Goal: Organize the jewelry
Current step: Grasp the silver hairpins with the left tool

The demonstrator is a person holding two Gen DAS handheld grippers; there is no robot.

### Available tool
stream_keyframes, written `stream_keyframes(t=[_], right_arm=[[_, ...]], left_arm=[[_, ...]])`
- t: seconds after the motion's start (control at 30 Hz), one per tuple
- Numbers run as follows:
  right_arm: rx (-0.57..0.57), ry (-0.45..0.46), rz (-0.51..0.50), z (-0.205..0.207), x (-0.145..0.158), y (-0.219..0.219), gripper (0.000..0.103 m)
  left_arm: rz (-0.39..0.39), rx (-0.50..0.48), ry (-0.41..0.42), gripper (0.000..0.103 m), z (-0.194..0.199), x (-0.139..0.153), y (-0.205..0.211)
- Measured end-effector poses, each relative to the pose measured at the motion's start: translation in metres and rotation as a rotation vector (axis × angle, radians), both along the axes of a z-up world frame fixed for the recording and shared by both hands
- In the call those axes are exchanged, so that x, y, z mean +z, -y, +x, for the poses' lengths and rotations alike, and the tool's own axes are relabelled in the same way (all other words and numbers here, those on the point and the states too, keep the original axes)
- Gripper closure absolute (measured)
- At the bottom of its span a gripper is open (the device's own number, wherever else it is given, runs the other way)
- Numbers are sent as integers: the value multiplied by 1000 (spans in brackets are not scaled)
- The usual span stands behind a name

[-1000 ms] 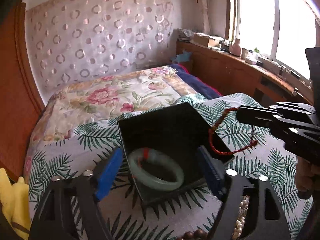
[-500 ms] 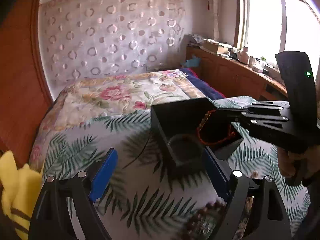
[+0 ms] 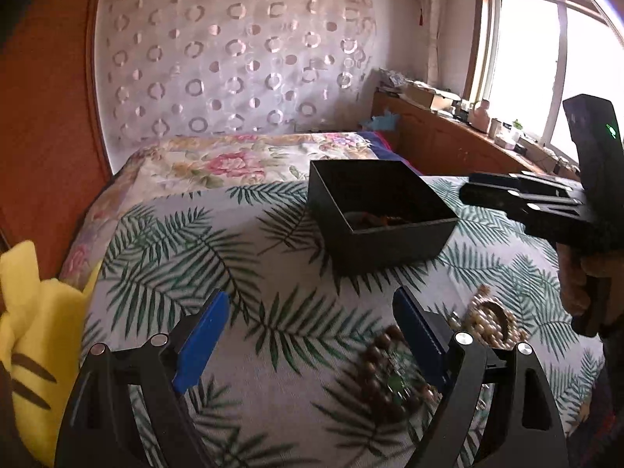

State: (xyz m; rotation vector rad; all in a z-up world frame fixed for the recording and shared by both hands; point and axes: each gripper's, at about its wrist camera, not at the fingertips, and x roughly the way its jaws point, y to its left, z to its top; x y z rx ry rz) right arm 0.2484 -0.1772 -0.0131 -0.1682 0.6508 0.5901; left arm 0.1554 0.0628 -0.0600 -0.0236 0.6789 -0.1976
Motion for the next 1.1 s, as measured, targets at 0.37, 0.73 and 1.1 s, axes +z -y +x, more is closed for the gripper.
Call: stream_keyframes(t=[0.37, 0.73, 1.1], right_arm=[[-30, -73, 2, -75, -34, 41, 47], [-44, -125, -24, -118, -64, 56, 42], [-57, -124, -13, -121, -71, 58, 42]], left_arm=[[-52, -20, -40, 21, -32, -12, 13], [-81, -64, -94, 45, -43, -29, 35], [-100, -69, -125, 57, -23, -35, 46]])
